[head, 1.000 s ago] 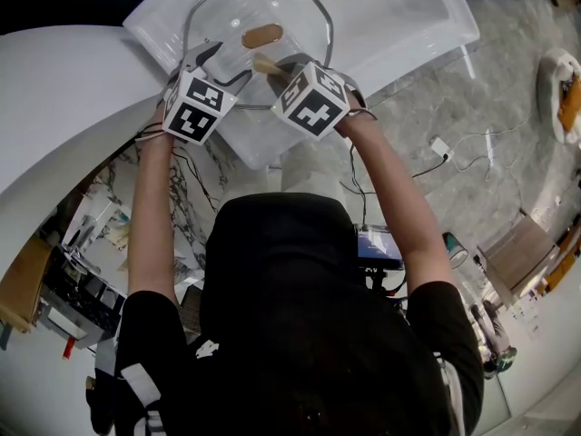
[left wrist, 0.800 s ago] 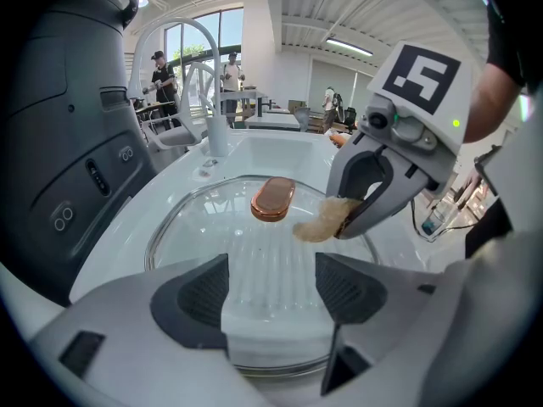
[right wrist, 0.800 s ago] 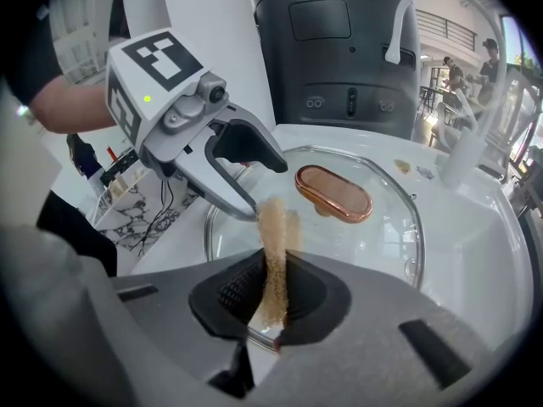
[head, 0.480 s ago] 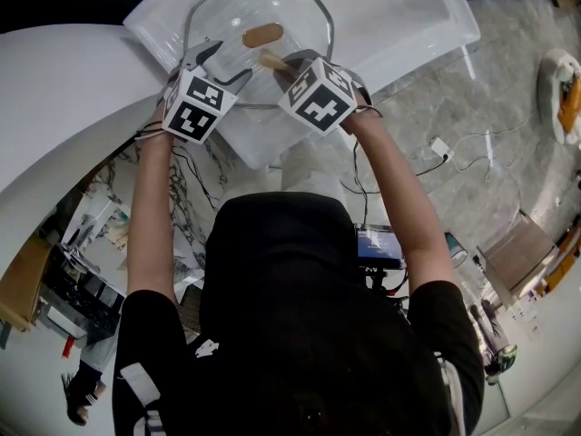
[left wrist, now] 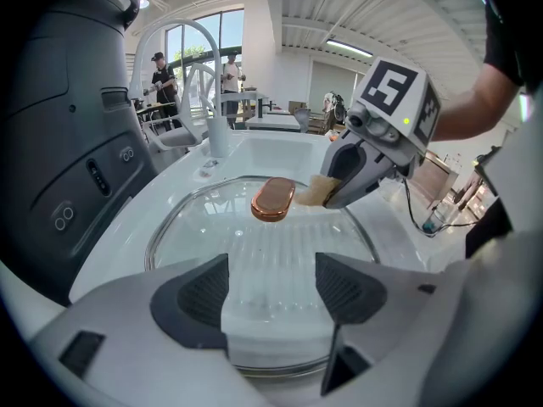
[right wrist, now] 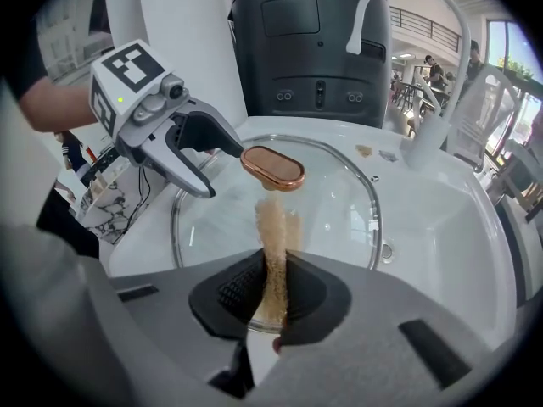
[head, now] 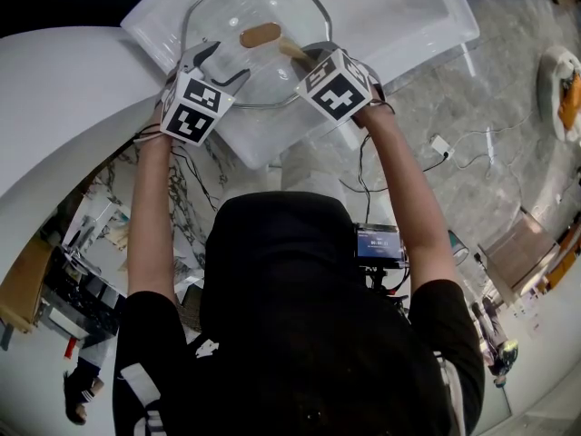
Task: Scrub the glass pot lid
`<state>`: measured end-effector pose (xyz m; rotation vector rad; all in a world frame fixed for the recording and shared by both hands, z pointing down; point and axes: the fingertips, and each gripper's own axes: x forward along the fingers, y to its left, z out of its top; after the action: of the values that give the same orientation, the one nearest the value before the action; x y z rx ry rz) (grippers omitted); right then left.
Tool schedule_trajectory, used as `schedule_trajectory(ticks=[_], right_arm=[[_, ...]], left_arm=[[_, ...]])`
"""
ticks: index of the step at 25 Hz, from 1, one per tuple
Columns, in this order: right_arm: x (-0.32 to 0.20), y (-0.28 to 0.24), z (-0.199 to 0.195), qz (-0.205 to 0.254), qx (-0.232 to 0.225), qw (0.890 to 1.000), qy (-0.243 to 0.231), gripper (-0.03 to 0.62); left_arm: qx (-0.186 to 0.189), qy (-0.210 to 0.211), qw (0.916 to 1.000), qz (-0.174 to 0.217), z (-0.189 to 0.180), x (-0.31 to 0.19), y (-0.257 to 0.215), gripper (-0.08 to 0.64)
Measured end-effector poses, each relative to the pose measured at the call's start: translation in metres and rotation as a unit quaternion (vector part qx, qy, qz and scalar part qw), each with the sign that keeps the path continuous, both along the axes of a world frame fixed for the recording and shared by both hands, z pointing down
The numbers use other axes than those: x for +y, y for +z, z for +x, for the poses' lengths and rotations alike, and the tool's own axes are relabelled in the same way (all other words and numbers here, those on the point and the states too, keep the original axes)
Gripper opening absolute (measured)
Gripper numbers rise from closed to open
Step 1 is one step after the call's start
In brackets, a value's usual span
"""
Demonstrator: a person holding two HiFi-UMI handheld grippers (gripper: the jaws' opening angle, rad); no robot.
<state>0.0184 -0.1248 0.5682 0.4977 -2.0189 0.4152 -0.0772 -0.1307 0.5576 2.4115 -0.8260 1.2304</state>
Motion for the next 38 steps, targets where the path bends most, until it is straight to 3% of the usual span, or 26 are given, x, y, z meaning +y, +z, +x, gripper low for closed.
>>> schedule_trajectory(ticks=[9,15,26,38], right_arm=[[-0.011,0.013,0.033,0.003,0.017,0.999,0.051,0.014],[-0.013,0.018,0.046,0.013,0.032,0.998,0.061,0.014],[-0.012,0.017,0.042,0.013,0.024,0.997,0.067,0.014],[0.003,0.006,0.012,0.020,0.008,0.999,0.034,0.014]], left_arm=[[0.000,0.000,1.0000,-0.001,0.000,0.001,0.001,0.296],[0.000,-0.004,1.0000,0.001,-0.001,0.000,0.001,0.296],[0.001,-0.004,1.0000,0.001,0.000,0.001,0.002,0.296],[-0.001,-0.009,1.0000,0.000,-0.002,0.001,0.002,0.296]])
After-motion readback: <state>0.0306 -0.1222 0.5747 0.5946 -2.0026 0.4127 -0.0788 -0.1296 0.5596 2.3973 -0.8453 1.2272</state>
